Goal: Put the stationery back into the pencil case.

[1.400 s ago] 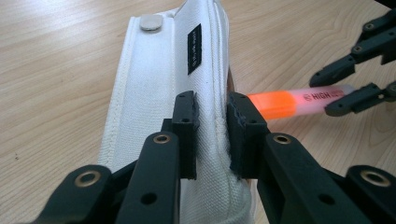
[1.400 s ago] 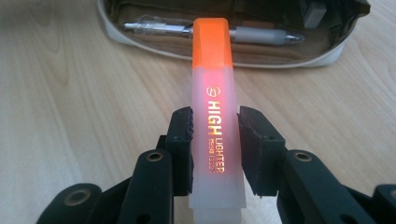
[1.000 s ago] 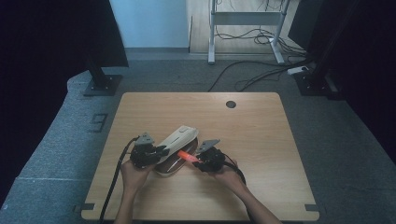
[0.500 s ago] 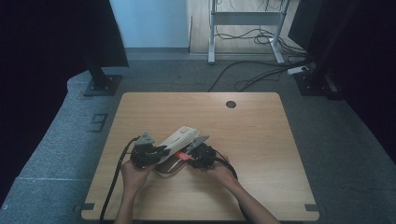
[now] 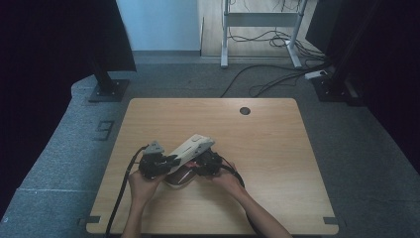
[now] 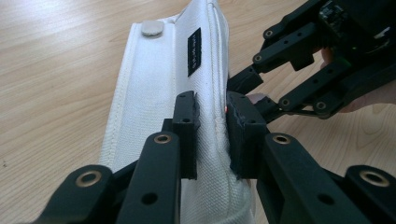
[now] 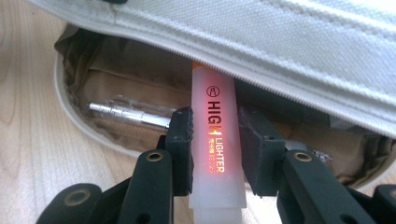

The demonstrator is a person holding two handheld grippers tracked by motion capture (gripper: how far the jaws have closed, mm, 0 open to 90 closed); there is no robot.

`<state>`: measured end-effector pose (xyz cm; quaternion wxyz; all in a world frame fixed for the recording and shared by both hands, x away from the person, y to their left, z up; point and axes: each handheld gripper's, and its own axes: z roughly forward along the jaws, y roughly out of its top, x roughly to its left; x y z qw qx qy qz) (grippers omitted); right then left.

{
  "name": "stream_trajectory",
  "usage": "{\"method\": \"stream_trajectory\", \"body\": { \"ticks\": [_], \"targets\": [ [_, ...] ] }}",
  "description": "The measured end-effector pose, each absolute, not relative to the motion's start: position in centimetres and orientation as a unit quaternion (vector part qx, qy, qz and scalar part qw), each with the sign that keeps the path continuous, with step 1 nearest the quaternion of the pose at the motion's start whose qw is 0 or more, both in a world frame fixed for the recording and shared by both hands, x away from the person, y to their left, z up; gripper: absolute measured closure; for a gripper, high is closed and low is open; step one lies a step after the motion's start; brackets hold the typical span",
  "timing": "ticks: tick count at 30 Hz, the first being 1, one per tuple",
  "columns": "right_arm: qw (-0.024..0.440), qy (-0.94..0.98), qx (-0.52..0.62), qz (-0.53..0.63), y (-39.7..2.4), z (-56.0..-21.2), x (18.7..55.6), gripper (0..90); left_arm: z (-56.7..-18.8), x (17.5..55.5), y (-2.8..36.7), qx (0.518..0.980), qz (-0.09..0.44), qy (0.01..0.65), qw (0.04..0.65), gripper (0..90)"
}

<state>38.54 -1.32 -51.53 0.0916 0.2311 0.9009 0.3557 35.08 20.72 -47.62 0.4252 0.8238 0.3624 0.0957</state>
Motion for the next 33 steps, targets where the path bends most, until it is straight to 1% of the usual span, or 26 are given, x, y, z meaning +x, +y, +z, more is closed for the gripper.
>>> {"method": "stream_trajectory", "body": {
  "ticks": [11,13,15,18,25,29,33],
  "targets": [
    [0.084,0.898,0.232,0.363,-0.7,-52.0,39.5,63.7,-47.7,35.1,20.6,0.825,0.094,0.362,0.424,74.9],
    [0.085,0.898,0.231,0.364,-0.8,-52.0,39.5,57.2,-47.7,35.1,20.6,0.825,0.094,0.362,0.424,74.9],
    [0.082,0.899,0.230,0.363,-1.1,-51.8,39.4,53.7,-47.8,35.1,20.6,0.825,0.094,0.361,0.424,74.9],
    [0.086,0.897,0.232,0.367,-1.9,-51.4,39.0,51.5,-47.8,35.2,20.7,0.825,0.093,0.362,0.424,74.9],
    [0.084,0.892,0.237,0.375,-3.8,-50.9,38.0,50.6,-47.7,35.2,20.7,0.825,0.094,0.362,0.424,74.9],
    [0.082,0.892,0.240,0.375,-4.6,-51.3,37.4,50.9,-47.8,35.2,20.7,0.825,0.094,0.362,0.424,74.9],
    [0.081,0.894,0.245,0.367,-4.9,-52.0,37.3,53.3,-47.8,35.2,20.7,0.825,0.093,0.362,0.424,74.9]
  ]
}}
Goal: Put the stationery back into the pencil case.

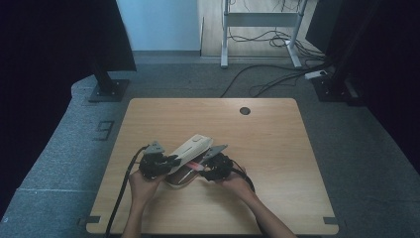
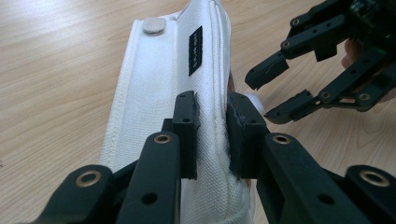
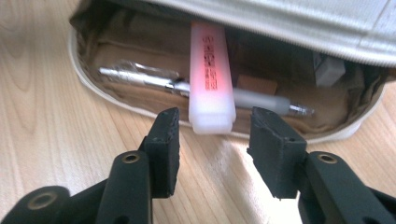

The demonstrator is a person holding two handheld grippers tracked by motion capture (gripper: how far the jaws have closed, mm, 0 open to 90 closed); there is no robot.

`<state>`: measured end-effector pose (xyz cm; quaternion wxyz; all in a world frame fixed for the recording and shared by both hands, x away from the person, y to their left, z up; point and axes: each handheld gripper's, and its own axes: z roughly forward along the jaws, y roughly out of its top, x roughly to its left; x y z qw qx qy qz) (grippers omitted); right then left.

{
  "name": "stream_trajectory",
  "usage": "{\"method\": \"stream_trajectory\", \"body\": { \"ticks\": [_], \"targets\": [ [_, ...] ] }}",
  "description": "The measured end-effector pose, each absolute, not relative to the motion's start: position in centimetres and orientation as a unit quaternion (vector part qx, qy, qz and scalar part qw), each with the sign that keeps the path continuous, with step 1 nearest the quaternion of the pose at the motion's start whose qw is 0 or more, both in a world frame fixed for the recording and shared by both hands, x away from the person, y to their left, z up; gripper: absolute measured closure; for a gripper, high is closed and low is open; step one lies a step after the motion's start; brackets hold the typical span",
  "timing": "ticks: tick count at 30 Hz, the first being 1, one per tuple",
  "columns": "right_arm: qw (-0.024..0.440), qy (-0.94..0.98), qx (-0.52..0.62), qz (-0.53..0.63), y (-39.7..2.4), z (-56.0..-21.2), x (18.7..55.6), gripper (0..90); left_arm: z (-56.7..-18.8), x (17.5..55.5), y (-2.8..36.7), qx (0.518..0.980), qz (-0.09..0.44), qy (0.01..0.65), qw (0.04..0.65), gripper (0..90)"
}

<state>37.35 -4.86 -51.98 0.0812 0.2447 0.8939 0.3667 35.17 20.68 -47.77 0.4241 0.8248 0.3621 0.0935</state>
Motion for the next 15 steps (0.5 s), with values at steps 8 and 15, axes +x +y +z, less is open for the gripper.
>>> {"method": "stream_trajectory", "body": {
  "ticks": [8,15],
  "targets": [
    [0.088,0.893,0.259,0.358,-5.0,-52.6,38.2,62.7,-47.8,35.2,20.7,0.825,0.093,0.362,0.424,74.9],
    [0.107,0.889,0.272,0.352,-5.3,-52.5,39.3,69.4,-47.8,35.2,20.7,0.825,0.092,0.361,0.424,74.9]
  ]
}}
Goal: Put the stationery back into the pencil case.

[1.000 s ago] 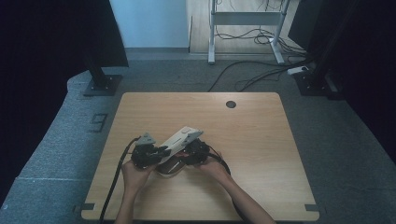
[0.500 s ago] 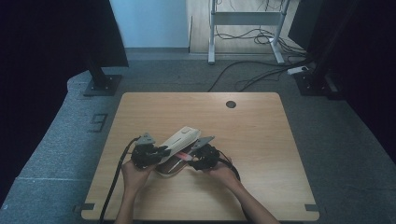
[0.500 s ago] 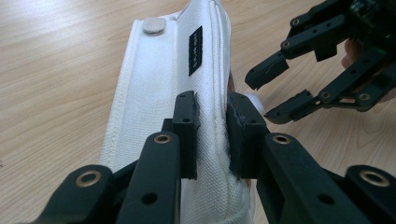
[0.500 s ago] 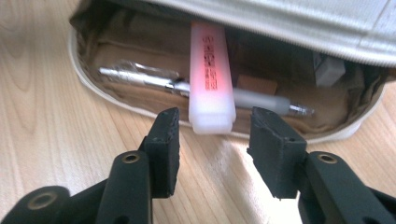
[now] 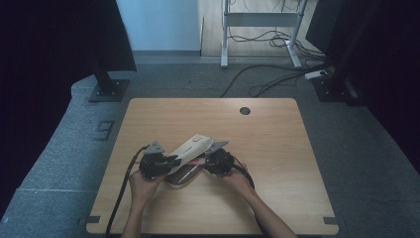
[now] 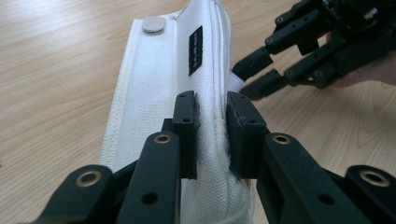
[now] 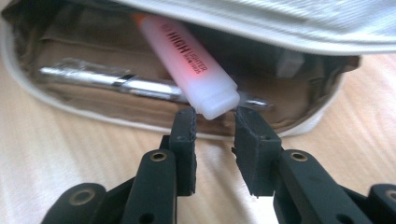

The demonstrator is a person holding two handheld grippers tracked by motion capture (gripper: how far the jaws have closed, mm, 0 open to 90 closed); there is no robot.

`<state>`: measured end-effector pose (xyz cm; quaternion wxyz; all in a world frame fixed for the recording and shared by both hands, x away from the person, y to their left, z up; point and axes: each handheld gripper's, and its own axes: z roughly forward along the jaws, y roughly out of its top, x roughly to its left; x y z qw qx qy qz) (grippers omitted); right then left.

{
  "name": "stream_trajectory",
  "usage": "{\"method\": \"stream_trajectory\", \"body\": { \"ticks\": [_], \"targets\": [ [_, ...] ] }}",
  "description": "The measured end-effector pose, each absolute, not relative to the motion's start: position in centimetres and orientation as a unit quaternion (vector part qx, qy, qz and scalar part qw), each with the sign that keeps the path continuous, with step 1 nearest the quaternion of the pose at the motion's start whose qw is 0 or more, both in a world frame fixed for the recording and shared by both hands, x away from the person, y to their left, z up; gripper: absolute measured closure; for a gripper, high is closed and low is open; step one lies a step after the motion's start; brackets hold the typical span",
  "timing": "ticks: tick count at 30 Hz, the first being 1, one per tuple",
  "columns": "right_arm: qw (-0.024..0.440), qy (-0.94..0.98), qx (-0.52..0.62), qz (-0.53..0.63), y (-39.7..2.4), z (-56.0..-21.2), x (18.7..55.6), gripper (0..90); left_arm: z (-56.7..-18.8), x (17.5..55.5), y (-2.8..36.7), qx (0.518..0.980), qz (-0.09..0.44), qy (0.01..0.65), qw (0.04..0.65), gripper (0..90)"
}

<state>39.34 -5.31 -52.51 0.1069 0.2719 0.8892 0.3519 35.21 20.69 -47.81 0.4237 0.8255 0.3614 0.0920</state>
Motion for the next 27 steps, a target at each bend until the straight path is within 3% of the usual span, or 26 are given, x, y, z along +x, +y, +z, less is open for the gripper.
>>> {"method": "stream_trajectory", "body": {
  "ticks": [14,27],
  "targets": [
    [0.125,0.885,0.279,0.351,-4.4,-52.3,41.1,75.3,-47.8,35.2,20.7,0.825,0.092,0.361,0.424,74.9],
    [0.129,0.883,0.279,0.355,-4.0,-51.9,41.8,71.3,-47.9,35.2,20.7,0.827,0.089,0.360,0.421,74.4]
  ]
}}
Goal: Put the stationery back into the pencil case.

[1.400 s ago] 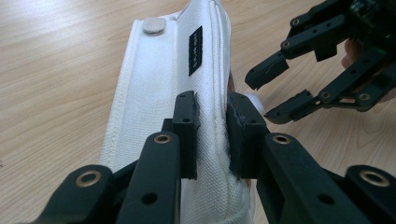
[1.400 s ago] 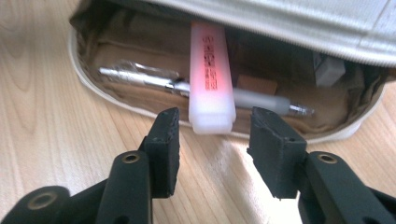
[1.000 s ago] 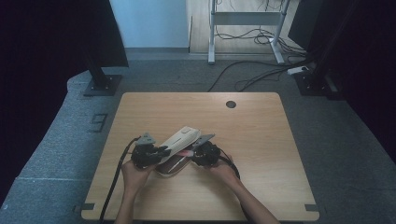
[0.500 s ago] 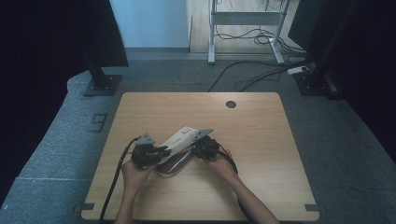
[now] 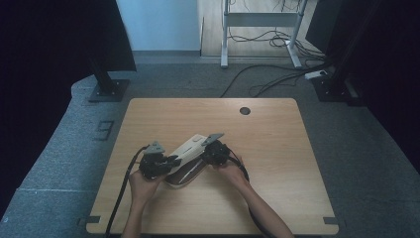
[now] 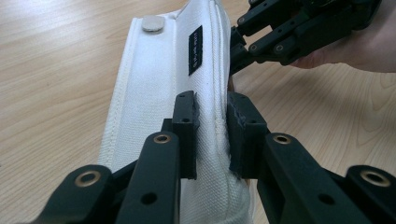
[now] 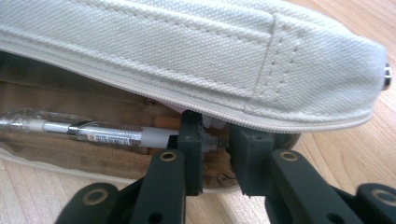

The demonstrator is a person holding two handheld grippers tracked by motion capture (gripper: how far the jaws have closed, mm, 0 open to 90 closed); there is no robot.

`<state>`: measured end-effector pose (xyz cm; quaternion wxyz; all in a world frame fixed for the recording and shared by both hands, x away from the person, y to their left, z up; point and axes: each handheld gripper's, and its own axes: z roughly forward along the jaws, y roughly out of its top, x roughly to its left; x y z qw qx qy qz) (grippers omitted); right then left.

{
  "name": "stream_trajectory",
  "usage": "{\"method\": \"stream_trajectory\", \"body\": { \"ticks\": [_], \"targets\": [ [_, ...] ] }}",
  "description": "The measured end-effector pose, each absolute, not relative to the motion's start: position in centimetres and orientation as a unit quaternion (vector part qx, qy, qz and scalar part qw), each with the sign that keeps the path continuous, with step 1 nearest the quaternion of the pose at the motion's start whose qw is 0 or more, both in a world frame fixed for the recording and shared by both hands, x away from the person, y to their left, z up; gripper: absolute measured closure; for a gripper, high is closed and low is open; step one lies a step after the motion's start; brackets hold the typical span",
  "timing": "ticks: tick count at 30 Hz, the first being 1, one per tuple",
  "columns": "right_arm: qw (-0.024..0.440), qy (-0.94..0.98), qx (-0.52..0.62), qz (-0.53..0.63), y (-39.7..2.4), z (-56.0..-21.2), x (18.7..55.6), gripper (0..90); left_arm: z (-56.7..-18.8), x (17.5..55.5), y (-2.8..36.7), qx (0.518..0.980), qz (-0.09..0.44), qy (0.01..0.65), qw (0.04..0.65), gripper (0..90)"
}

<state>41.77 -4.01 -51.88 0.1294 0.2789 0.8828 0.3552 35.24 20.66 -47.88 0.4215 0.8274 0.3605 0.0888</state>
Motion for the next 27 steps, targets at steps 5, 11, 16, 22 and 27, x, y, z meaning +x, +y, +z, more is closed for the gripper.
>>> {"method": "stream_trajectory", "body": {
  "ticks": [5,11,16,22,27],
  "targets": [
    [0.133,0.879,0.278,0.363,-4.2,-51.7,41.7,67.3,-48.0,35.2,20.7,0.828,0.084,0.360,0.422,73.6],
    [0.135,0.875,0.277,0.373,-4.4,-51.6,41.4,63.9,-48.2,35.1,20.5,0.833,0.073,0.352,0.420,69.3],
    [0.136,0.872,0.274,0.384,-4.9,-51.3,40.8,62.6,-48.4,34.8,20.2,0.838,0.071,0.347,0.414,65.7],
    [0.135,0.867,0.275,0.392,-5.5,-51.1,40.2,60.1,-48.8,34.3,20.0,0.843,0.067,0.345,0.407,61.8],
    [0.130,0.870,0.275,0.389,-5.8,-51.7,39.9,59.1,-49.2,33.8,19.9,0.845,0.066,0.347,0.403,59.4]
  ]
}}
